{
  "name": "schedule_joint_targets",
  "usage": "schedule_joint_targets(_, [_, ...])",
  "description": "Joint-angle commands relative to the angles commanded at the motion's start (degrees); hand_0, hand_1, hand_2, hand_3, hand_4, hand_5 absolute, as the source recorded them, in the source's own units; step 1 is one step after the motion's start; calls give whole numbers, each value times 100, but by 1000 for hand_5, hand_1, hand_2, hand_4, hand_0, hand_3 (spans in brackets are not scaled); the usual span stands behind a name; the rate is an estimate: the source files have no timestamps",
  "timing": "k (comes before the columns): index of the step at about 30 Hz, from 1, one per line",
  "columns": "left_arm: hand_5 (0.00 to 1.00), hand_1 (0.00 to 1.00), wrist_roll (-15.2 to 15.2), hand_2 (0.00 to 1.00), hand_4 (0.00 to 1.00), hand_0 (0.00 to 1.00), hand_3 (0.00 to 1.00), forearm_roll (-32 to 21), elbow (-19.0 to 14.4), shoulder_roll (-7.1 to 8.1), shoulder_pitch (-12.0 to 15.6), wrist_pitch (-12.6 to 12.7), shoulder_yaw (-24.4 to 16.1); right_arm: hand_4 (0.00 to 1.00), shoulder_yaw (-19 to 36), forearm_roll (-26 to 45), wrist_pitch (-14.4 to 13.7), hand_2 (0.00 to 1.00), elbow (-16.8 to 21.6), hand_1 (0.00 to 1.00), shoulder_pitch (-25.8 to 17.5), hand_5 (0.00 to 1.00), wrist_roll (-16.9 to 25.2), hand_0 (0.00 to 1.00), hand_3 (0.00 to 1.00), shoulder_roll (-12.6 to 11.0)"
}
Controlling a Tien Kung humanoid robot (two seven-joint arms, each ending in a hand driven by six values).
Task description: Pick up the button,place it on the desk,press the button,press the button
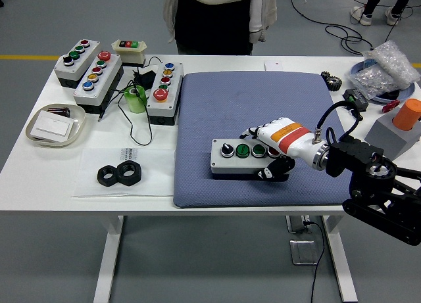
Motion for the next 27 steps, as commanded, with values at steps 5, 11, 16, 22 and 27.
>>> schedule_joint_targets(5, [998, 773, 12, 846, 527, 737, 762, 49, 2, -2, 19, -4, -32, 998, 120, 34, 71, 998, 32, 914, -80, 194, 18, 998, 998, -34])
schedule_joint_targets(11, [998, 773, -5, 847, 527, 738, 761, 21, -1, 8, 27, -2, -6, 998, 672, 105, 75, 998, 582, 914, -359, 207, -31, 998, 998, -329])
schedule_joint_targets(16, [998, 773, -19, 846, 525, 737, 762, -10, 1, 17, 13, -7, 20, 887, 1249, 280, -322, 657, 1257, 618, -600, 259, -285, 848, 998, -699])
schedule_joint_targets(22, [998, 773, -34, 846, 526, 738, 761, -57, 1, 21, 1, -5, 48, 738, 1311, 503, -750, 169, 1468, 18, -732, 205, -526, 169, 748, -978])
schedule_joint_targets(27, [998, 773, -38, 846, 526, 738, 761, -64, 4, 17, -4, -4, 48, 738, 1207, 742, -599, 169, 1513, 18, -850, 205, -504, 169, 748, -1064])
